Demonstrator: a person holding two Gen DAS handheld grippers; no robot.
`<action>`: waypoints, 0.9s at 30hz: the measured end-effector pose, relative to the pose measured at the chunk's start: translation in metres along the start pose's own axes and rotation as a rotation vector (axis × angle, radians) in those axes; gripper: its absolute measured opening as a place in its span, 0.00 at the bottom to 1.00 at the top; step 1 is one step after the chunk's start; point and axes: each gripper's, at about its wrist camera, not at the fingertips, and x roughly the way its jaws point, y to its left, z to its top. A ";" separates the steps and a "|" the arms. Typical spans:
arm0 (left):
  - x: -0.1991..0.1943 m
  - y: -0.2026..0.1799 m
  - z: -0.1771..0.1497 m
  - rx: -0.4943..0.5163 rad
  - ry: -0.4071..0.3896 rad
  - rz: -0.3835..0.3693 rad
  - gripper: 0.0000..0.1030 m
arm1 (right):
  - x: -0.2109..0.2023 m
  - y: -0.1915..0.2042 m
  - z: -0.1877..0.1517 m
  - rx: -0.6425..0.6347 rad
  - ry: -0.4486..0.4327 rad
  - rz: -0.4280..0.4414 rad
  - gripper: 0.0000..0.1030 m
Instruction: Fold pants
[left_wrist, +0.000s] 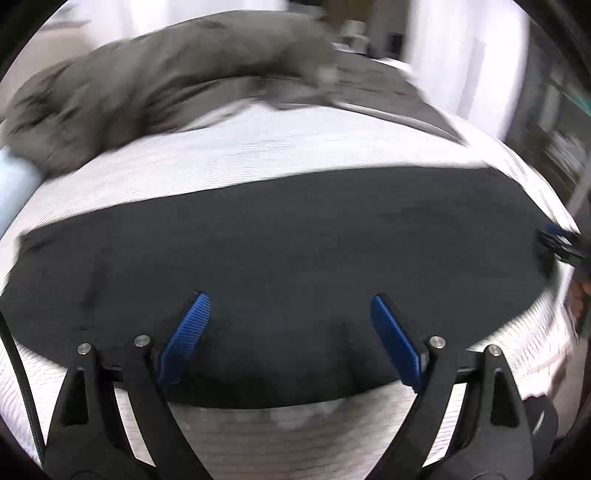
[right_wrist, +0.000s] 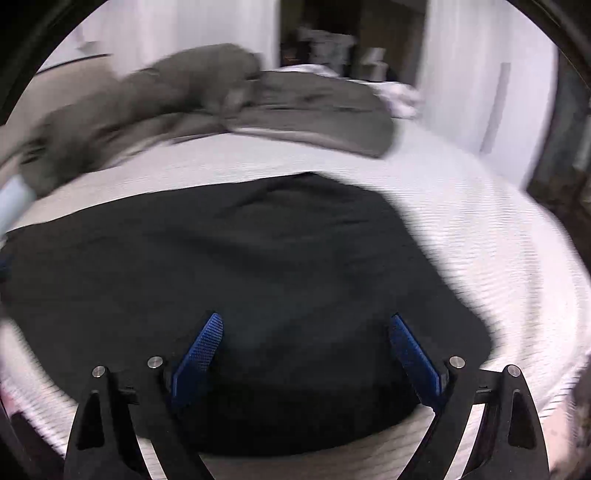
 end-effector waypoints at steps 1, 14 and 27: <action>0.009 -0.020 -0.002 0.064 0.021 -0.024 0.86 | 0.001 0.010 -0.006 -0.018 0.013 0.055 0.90; 0.005 0.010 -0.039 -0.024 0.050 0.028 0.97 | -0.022 -0.115 -0.066 0.152 0.035 -0.171 0.90; 0.023 -0.079 0.006 0.057 0.008 -0.081 0.96 | -0.017 -0.144 -0.075 0.648 -0.045 0.381 0.85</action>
